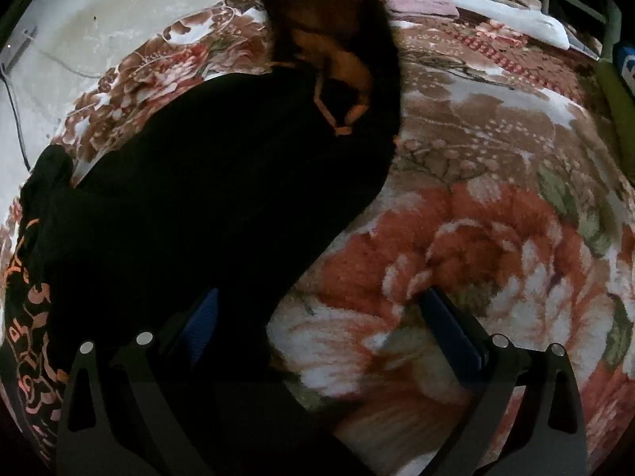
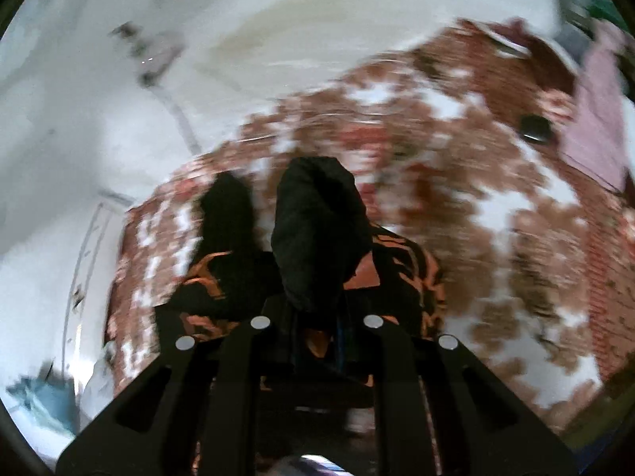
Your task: Fold large clothes
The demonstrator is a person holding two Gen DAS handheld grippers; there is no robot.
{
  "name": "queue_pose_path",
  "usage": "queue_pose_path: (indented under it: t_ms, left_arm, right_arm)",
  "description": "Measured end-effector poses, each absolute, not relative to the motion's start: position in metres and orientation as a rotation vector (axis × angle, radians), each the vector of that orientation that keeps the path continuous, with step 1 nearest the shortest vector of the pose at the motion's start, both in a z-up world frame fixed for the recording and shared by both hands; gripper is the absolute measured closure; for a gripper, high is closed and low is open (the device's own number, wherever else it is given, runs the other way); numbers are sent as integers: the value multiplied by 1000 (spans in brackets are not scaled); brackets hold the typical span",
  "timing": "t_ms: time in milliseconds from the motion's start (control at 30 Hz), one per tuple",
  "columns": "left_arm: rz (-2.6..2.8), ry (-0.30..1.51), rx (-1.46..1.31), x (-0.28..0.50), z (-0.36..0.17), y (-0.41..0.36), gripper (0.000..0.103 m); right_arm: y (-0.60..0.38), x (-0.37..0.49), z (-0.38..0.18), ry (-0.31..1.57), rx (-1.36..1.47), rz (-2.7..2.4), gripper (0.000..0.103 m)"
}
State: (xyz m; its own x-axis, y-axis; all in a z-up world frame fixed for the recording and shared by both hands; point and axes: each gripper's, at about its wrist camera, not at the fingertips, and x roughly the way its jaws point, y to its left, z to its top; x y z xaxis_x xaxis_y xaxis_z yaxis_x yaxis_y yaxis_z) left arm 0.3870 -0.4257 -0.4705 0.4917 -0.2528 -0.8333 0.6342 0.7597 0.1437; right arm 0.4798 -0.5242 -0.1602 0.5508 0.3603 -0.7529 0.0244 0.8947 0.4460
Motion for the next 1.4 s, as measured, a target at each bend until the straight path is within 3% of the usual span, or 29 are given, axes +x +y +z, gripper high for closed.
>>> queue_pose_path:
  t_ms: [233,533,800,1100,1167,1233,1333,1400]
  left_arm:
    - [-590,929,433,390,-470,-422,6]
    - [-634,956,377,396,-467,-415,5]
    - [-660,1035,334,405,-462,-411,5]
    - [-695,1010,403,396,-465,-409,5]
    - [-706,1001,412,393,-464,-407,5]
    - [-714,1006,411,391,-462,-403,5]
    - [-737,1045,390,383,-457,-392,5]
    - [-761,1048,416,370,-453,-386,5]
  right_arm:
    - [-376,509,-159,1014,427,423,89]
    - [-229,523,-201,1129,452,589,89]
    - [-106,512,-296,1271,289,552,89]
    - [-44,481,-410,1418,-22,540,84]
    - [-39,474,-429,1480,-66,547,75]
    - [-34,467,-435,1526,-48,587,42]
    - [-22,458,-425,1535,-9,683,17]
    - [-16,456,-414,1537,19,720,9]
